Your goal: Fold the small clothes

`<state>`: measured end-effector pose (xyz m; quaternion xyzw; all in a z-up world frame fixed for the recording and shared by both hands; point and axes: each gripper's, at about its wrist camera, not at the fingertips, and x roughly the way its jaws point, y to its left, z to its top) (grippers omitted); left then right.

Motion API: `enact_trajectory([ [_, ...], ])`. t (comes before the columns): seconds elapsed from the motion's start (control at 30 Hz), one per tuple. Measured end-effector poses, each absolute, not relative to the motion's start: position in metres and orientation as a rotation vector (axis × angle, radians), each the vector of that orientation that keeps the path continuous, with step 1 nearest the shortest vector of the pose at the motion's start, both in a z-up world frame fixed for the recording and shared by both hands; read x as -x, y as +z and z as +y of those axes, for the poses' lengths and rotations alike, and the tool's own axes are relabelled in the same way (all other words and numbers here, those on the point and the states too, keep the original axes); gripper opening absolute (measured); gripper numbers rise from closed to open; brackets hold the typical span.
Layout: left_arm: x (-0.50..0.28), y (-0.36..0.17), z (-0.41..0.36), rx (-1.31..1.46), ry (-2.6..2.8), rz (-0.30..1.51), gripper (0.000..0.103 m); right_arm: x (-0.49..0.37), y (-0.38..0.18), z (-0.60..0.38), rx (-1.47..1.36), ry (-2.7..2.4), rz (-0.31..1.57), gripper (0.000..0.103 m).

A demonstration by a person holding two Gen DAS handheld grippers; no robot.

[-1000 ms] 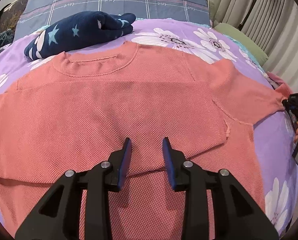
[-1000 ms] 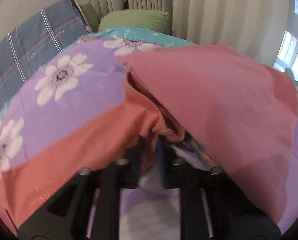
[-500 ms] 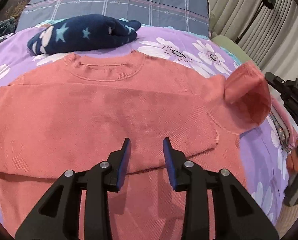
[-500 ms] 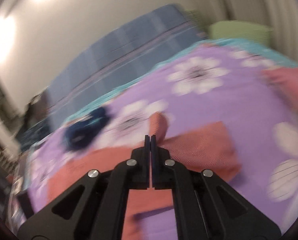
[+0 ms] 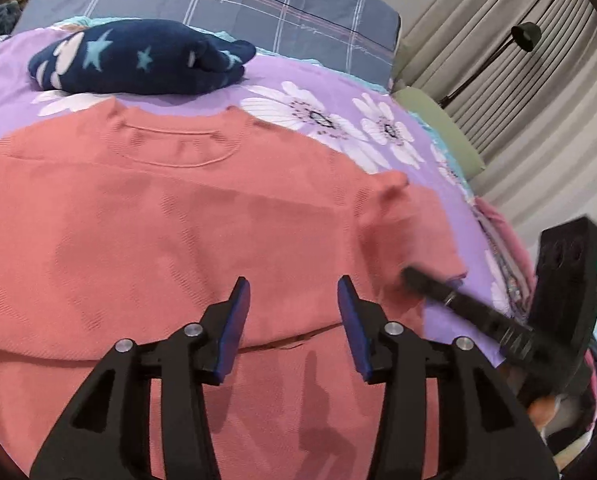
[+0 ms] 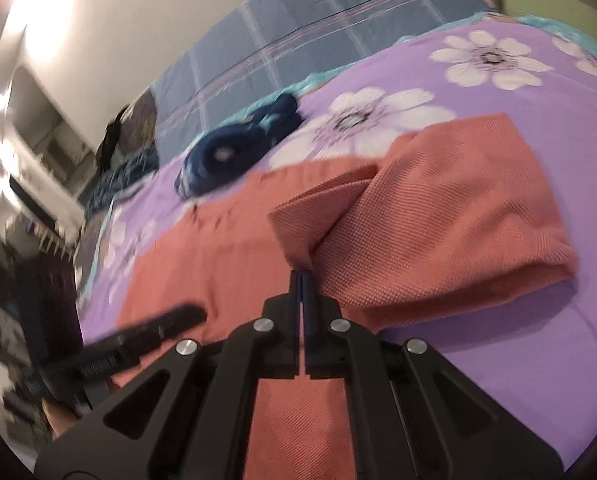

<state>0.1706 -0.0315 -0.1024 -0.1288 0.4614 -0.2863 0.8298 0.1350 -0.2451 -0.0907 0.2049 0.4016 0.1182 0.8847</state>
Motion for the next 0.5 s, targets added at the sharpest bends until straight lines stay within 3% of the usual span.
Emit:
enact_trajectory([
  [0.13, -0.174, -0.104, -0.041, 0.268, -0.626, 0.992, 0.050, -0.131, -0.103, -0.225, -0.326, 0.303, 0.924, 0.003],
  [0.2, -0.179, -0.107, -0.045, 0.284, -0.650, 1.016, 0.057, -0.127, -0.110, -0.227, -0.311, 0.288, 0.942, 0.005],
  [0.37, -0.197, -0.116, -0.070, 0.313, -0.660, 1.066, 0.058, -0.121, -0.124, -0.242, -0.366, 0.259, 0.952, 0.005],
  [0.43, -0.206, -0.118, -0.084, 0.297, -0.659, 1.080, 0.058, -0.118, -0.129, -0.247, -0.399, 0.259, 0.943, 0.005],
  [0.5, -0.214, -0.121, -0.096, 0.292, -0.665, 1.095, 0.048, -0.118, -0.135, -0.248, -0.399, 0.249, 0.929, 0.005],
])
